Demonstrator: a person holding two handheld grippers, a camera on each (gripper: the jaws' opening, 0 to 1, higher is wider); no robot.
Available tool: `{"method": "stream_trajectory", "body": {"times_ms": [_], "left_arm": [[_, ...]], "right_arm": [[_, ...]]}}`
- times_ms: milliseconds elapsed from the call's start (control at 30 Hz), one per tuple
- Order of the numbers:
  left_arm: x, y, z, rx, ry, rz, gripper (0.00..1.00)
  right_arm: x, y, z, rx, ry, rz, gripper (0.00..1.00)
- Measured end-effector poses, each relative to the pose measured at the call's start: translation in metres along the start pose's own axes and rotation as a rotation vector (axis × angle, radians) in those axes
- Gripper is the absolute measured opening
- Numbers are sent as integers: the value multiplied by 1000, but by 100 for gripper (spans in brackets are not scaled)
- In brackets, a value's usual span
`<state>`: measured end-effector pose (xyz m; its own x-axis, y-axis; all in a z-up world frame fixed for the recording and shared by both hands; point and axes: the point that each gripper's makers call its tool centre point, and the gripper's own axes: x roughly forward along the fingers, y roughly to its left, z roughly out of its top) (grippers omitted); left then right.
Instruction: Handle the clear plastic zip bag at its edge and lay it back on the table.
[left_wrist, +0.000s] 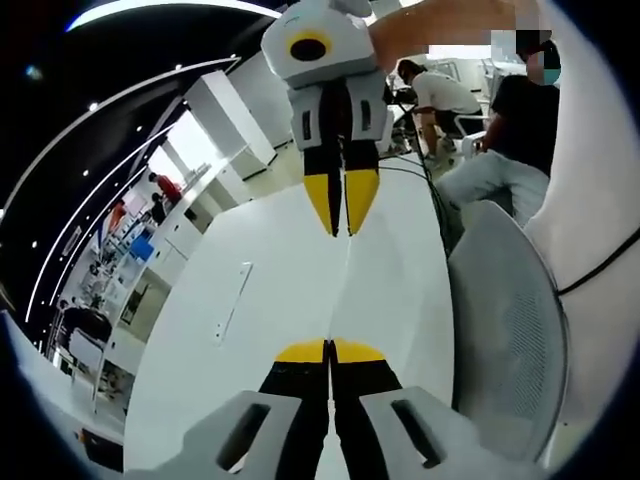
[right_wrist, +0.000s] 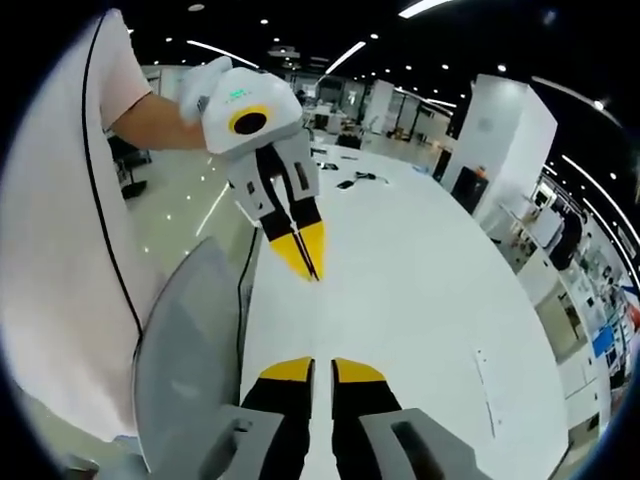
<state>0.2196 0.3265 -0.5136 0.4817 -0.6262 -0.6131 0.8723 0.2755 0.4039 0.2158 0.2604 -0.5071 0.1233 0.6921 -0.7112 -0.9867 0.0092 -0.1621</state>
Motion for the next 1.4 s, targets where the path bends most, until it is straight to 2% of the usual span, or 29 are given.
{"method": "stream_trajectory", "body": {"times_ms": [267,600,1033,1400], "left_arm": [[0,-1,2,-10,-4,4,0],[0,2,5,-17,-9,17,0],[2,5,6,-18,-16,19,0],[4,4,6,-17,-19,10,0]], "right_arm": [[4,6,4,29,-9,40,2],[7,12,5,18,11,81,2],[9,12,0,13,46,96,1],[7,13,4,16,41,102,2]]}}
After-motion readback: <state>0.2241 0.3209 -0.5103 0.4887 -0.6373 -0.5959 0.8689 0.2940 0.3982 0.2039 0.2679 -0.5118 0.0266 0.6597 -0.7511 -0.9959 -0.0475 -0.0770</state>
